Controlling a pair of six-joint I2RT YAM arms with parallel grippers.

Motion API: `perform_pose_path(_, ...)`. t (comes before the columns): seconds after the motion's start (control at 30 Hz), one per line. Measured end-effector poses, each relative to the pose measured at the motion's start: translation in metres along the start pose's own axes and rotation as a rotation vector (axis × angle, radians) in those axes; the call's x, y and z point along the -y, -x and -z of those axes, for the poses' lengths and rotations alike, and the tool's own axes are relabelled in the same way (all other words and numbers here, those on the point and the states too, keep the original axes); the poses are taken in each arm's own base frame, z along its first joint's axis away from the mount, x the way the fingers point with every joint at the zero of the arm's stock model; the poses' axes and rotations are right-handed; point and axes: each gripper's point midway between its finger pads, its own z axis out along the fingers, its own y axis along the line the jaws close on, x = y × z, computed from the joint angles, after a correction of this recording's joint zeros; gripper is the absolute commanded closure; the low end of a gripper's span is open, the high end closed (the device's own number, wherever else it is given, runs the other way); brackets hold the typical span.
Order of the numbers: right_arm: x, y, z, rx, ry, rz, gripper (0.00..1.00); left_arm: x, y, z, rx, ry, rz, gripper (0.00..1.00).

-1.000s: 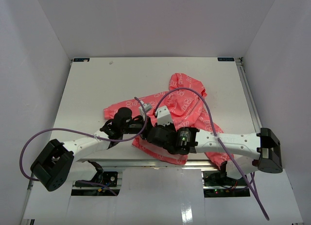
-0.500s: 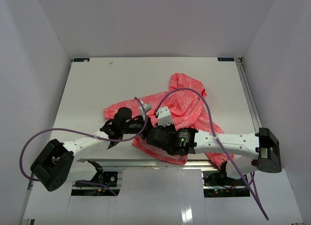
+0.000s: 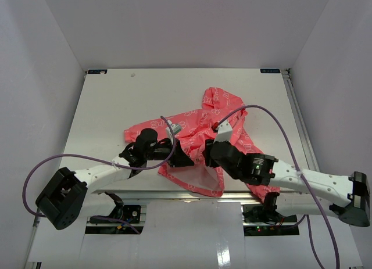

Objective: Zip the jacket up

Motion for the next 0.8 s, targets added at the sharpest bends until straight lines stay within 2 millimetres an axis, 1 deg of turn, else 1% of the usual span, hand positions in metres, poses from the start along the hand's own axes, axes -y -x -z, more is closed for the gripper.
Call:
perform_pose_path(0.07,0.008,0.007,0.000,0.034,0.054,-0.048,0.53,0.001,0.001,0.000,0.003,-0.002,-0.005,1.00)
perform_pose_path(0.17,0.019,0.008,0.003,0.066,0.116,-0.082,0.52,0.001,0.001,0.000,0.004,-0.004,-0.011,1.00)
perform_pose_path(0.33,0.007,0.005,0.005,0.072,0.275,-0.087,0.51,0.005,-0.002,0.004,0.020,-0.025,-0.038,1.00)
perform_pose_path(0.47,-0.008,-0.001,0.005,0.066,0.385,-0.058,0.51,0.010,0.002,0.007,0.042,-0.041,-0.068,1.00)
perform_pose_path(0.57,-0.016,-0.001,0.008,0.068,0.444,-0.042,0.52,0.012,0.005,0.007,0.053,-0.051,-0.082,1.00)
perform_pose_path(0.67,-0.021,0.002,0.009,0.082,0.488,-0.041,0.52,0.014,0.006,0.007,0.057,-0.060,-0.089,1.00)
perform_pose_path(0.8,-0.022,-0.001,0.007,0.077,0.511,-0.042,0.52,0.016,0.007,0.006,0.059,-0.073,-0.098,1.00)
